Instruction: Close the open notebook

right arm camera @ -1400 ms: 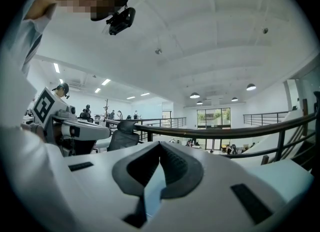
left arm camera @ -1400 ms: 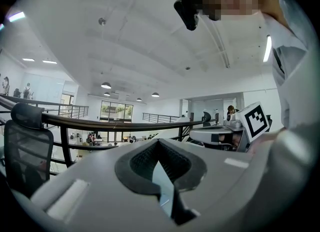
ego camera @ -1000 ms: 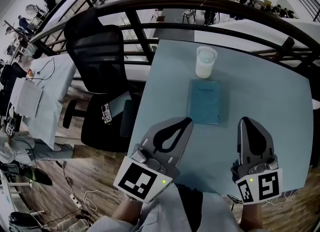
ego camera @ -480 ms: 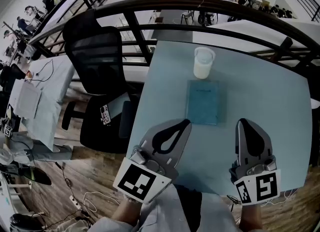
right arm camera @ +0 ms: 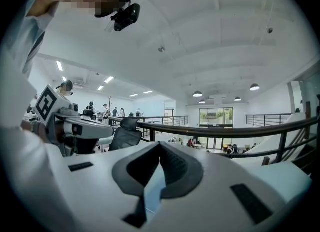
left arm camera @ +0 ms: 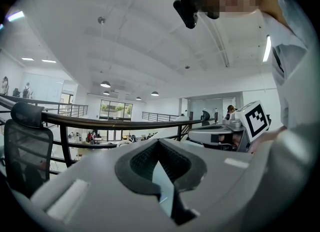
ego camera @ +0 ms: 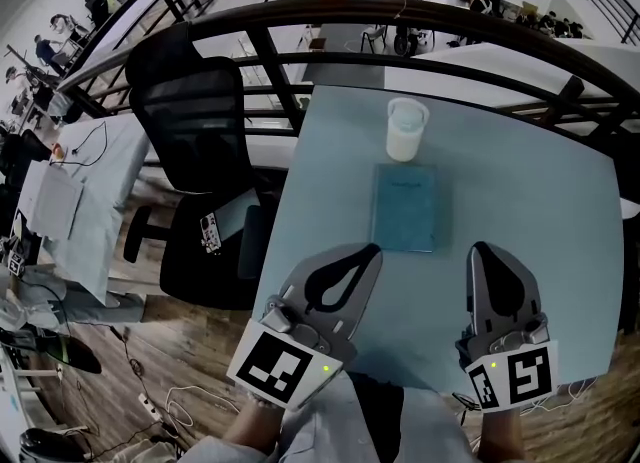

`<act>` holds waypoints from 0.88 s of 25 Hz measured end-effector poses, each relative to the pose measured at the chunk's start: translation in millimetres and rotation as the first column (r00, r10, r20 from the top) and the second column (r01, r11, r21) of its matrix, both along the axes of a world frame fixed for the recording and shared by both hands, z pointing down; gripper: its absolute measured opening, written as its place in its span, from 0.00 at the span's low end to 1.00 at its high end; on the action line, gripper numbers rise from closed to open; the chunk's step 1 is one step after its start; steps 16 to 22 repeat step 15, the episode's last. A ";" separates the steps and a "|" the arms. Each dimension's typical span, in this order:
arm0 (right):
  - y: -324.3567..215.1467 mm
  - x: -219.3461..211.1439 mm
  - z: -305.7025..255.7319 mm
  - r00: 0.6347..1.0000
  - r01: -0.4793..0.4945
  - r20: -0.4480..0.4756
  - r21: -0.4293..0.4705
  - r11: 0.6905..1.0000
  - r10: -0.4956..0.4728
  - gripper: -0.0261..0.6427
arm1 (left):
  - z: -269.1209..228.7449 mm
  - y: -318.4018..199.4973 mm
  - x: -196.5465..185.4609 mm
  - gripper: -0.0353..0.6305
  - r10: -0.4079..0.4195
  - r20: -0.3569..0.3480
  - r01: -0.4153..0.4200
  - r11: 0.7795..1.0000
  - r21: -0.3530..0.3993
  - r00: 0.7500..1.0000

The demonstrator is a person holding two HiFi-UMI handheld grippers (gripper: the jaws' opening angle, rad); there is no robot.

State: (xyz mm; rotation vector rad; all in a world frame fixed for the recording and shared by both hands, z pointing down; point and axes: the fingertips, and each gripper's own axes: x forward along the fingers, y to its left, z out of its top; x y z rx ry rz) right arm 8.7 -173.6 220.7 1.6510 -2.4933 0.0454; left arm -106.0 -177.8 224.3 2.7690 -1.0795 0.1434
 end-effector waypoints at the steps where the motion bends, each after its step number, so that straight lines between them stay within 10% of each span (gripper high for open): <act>1: 0.6 0.0 1.4 1.000 0.001 0.001 -0.002 1.000 -0.001 0.04 | 0.8 0.5 0.4 0.06 0.001 0.001 -0.001 1.000 0.000 1.000; 22: -2.0 -4.9 1.6 1.000 0.023 -0.010 -0.014 1.000 -0.024 0.04 | -1.8 -0.8 1.4 0.06 0.002 0.000 -0.002 1.000 0.003 1.000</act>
